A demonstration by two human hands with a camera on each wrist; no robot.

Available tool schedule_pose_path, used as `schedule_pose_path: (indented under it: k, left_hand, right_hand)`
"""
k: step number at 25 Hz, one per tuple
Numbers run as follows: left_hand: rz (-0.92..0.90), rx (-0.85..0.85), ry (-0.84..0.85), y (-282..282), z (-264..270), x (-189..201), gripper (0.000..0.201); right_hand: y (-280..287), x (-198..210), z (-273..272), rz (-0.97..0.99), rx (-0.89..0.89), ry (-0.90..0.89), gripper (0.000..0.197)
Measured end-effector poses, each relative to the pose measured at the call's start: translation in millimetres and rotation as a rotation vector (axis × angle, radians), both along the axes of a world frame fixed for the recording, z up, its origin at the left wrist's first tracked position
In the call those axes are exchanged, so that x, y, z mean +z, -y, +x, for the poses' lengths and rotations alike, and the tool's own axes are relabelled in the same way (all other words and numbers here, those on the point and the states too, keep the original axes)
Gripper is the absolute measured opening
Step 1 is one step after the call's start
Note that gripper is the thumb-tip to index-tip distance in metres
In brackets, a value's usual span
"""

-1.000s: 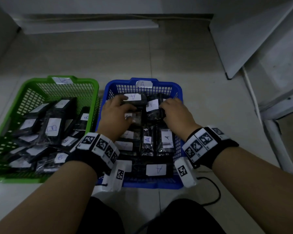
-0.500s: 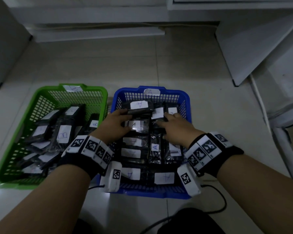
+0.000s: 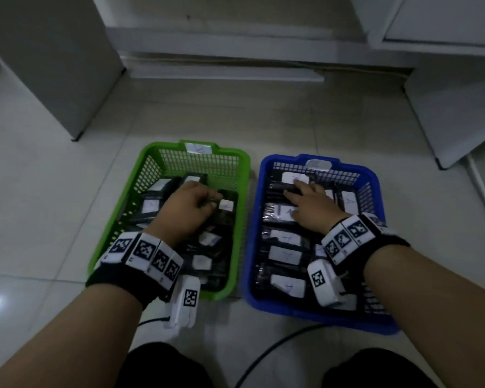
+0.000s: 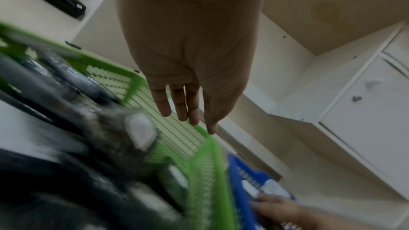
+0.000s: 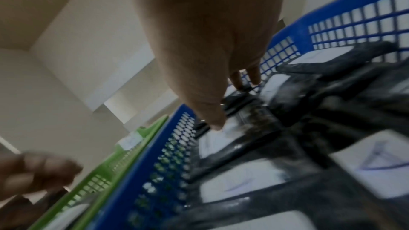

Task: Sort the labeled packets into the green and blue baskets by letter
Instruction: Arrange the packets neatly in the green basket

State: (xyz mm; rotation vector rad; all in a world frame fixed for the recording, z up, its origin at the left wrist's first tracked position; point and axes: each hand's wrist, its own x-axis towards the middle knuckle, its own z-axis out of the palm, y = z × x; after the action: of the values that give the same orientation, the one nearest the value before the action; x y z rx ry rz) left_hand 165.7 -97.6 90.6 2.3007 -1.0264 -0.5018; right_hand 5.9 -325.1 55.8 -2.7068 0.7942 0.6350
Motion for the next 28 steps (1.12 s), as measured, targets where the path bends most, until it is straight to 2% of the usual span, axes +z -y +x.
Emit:
schedule_pose_path:
  k: [3,6,9,10,12,14,16,18,21,24,28]
  left_hand:
    - [0.048,0.012,0.010,-37.1,20.4,-0.5,0.018]
    - [0.014,0.053,0.026,-57.9,36.8,-2.7,0.018]
    - [0.010,0.079,0.132,-69.5,51.2,-11.9,0.020]
    - [0.048,0.105,0.187,-72.5,55.2,-16.4,0.024]
    - [0.182,0.186,0.253,-81.3,63.4,-25.6,0.036]
    - [0.302,0.220,0.208,-90.4,67.8,-34.9,0.046]
    - [0.362,0.171,0.192,-99.2,69.6,-45.4,0.047]
    - [0.397,0.122,0.197,-104.1,71.0,-47.7,0.045]
    - [0.427,0.146,0.092,-103.9,73.1,-35.6,0.045]
    - [0.478,0.130,0.065,-106.6,70.1,-23.7,0.045]
    - [0.490,0.091,0.026,-121.0,69.6,-26.9,0.044]
  right_hand:
    - [-25.9,12.2,17.6,-0.078,-0.044,-0.022,0.048]
    - [-66.1,29.8,38.4,-0.108,-0.128,0.260,0.028]
    - [-106.0,32.7,60.5,-0.018,-0.083,0.473,0.017]
    - [-116.1,30.9,65.9,0.056,-0.049,0.470,0.016]
    - [-131.5,24.2,76.3,0.141,0.035,0.357,0.019]
    - [-140.4,18.0,80.2,0.101,0.106,0.216,0.023]
    - [-146.5,13.3,80.6,0.048,0.151,0.139,0.027]
    - [-149.4,10.9,80.7,0.025,0.188,0.102,0.028]
    - [-148.6,12.3,81.2,0.037,0.209,0.064,0.029]
    - [-149.6,12.4,78.0,0.045,0.223,0.053,0.029]
    - [-156.4,8.8,69.2,0.050,0.197,0.050,0.031]
